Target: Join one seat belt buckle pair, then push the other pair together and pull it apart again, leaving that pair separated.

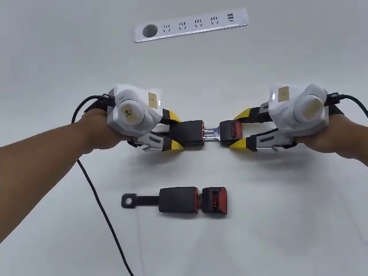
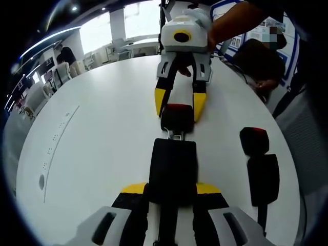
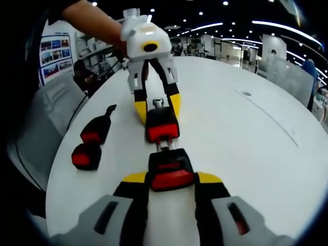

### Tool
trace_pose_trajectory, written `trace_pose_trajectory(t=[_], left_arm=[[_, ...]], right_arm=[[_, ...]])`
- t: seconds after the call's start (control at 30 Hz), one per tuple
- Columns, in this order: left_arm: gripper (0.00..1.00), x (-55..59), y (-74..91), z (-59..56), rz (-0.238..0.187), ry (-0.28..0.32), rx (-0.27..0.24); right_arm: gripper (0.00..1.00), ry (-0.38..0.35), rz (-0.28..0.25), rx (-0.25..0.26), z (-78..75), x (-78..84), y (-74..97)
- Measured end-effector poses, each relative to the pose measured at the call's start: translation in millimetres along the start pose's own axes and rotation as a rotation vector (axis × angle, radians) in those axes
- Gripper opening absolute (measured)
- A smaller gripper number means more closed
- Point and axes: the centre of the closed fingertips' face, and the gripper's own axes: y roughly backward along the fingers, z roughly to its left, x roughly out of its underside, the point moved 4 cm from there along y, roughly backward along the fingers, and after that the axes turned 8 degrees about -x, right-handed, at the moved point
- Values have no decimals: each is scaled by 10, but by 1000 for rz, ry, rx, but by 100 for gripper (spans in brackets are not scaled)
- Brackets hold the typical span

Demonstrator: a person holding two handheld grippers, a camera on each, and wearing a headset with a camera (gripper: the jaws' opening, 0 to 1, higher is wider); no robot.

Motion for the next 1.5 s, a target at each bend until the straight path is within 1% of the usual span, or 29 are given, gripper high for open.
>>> trace_pose_trajectory(t=[0.1, 0.3, 0.37, 0.5, 0.63, 0.73, 0.8, 0.87, 0.9, 1.03, 1.23, 1.3, 1.37, 1.5], left_arm=[[34, -2, 0, -3, 6, 1, -1], [34, -10, 0, -8, 16, 4, -1], [34, -12, 0, -12, 23, 14, -4], [34, -14, -4, -10, 34, 13, -1], [33, -18, -10, -7, 48, -2, 9], [33, -24, -15, -11, 63, -11, 10], [33, -19, -15, -7, 62, -8, 9], [33, -17, -17, -8, 60, -6, 10], [33, -14, -17, -6, 62, -9, 11], [33, -9, -21, -3, 57, -14, 16], [33, -13, -24, -5, 56, -39, 33], [33, -18, -26, -12, 61, -44, 34], [33, -25, -30, -16, 67, -56, 36], [33, -23, -27, -13, 60, -57, 43]], right_arm=[[34, 5, 6, -3, 13, -32, -35], [34, -3, 12, -6, 31, -18, -22], [34, -5, 17, -7, 30, -20, -31], [33, -9, 26, -12, 26, -33, -53], [33, -10, 41, -14, 23, -48, -68], [33, -16, 39, -9, 21, -53, -80], [33, -23, 33, -4, 20, -71, -104], [33, -23, 23, -7, 48, -123, -178], [33, -21, 30, -4, 37, -150, -202], [33, -23, 34, -8, 24, -132, -182], [32, -24, 59, -7, 17, -152, -204], [32, -38, 67, -7, 14, -158, -205], [32, -37, 88, -12, 8, -172, -221], [32, -40, 101, -2, 4, -178, -240]])
